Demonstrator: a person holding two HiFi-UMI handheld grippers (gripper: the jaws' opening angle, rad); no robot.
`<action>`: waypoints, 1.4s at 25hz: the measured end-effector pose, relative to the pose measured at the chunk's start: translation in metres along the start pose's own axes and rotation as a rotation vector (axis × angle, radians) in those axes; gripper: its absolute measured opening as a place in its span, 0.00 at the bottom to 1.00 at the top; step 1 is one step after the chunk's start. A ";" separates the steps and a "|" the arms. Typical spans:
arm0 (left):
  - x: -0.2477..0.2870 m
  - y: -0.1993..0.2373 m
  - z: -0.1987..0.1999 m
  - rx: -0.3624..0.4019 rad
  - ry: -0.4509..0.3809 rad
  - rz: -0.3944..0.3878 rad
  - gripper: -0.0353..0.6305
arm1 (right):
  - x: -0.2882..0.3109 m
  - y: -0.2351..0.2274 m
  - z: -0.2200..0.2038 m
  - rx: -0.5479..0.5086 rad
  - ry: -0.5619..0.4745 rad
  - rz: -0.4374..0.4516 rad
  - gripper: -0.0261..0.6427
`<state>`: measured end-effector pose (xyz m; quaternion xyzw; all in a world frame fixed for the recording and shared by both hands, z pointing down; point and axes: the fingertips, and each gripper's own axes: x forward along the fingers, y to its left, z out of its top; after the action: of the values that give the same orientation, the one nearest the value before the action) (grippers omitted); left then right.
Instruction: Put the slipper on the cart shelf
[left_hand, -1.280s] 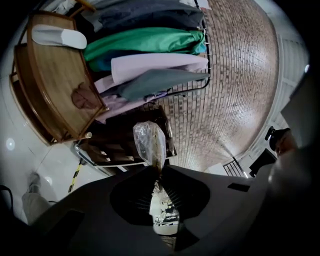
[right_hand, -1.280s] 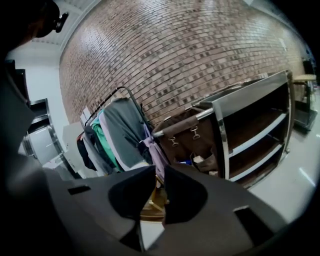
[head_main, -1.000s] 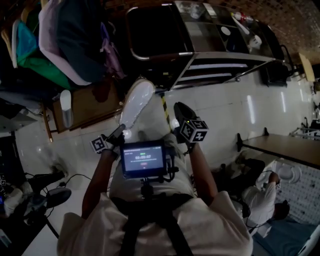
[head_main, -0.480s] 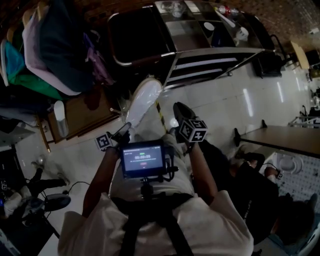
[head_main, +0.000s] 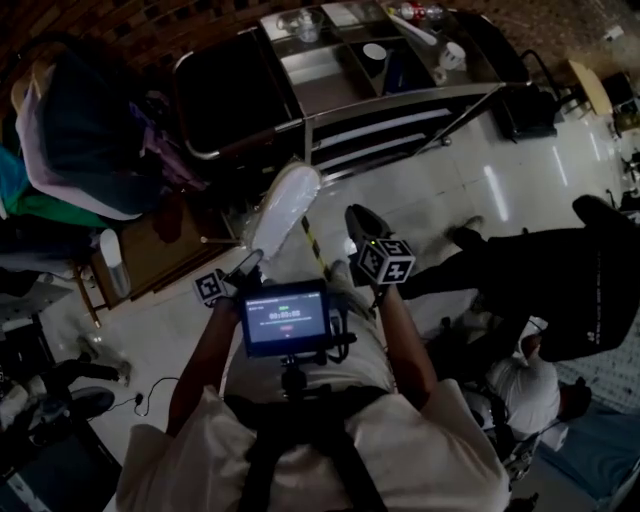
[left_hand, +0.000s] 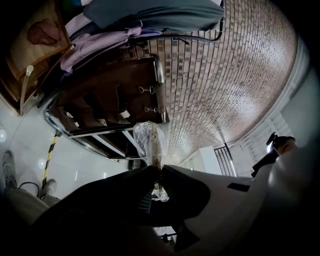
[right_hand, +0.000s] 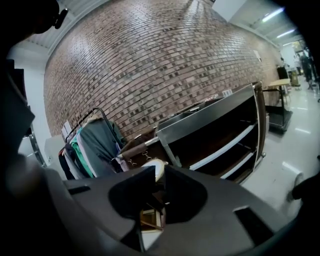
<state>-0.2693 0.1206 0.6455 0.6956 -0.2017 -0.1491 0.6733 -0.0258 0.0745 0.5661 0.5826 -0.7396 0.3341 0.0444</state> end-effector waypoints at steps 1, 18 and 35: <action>0.009 0.000 -0.003 0.001 0.001 0.003 0.13 | -0.004 -0.010 0.005 0.003 -0.005 -0.003 0.14; 0.143 0.001 -0.054 -0.036 -0.086 0.000 0.13 | -0.062 -0.148 0.053 -0.022 -0.021 -0.002 0.14; 0.200 0.016 -0.043 -0.057 0.028 0.048 0.13 | -0.053 -0.167 0.077 0.019 -0.033 -0.083 0.14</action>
<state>-0.0754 0.0625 0.6765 0.6733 -0.2045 -0.1285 0.6988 0.1649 0.0604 0.5566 0.6187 -0.7120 0.3295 0.0405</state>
